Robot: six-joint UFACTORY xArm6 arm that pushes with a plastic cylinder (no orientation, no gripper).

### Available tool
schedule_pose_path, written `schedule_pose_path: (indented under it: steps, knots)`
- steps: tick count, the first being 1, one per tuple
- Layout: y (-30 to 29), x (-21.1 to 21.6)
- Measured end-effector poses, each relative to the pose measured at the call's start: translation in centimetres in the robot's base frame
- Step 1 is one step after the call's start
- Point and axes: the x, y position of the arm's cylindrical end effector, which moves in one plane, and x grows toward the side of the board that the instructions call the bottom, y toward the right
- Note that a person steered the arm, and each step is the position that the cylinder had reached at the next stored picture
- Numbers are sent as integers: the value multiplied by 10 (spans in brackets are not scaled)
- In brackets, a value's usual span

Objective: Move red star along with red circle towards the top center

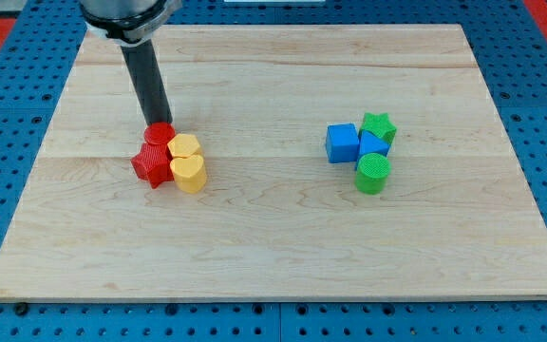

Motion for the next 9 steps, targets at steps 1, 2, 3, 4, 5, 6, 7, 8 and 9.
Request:
schedule_pose_path:
  steps: [1, 2, 3, 4, 5, 6, 7, 8, 9]
  knots:
    - [-45, 4]
    - [-75, 45]
    - [-74, 100]
    - [-35, 113]
    - [-10, 111]
    - [-8, 110]
    - [-8, 108]
    - [-7, 101]
    - [-3, 90]
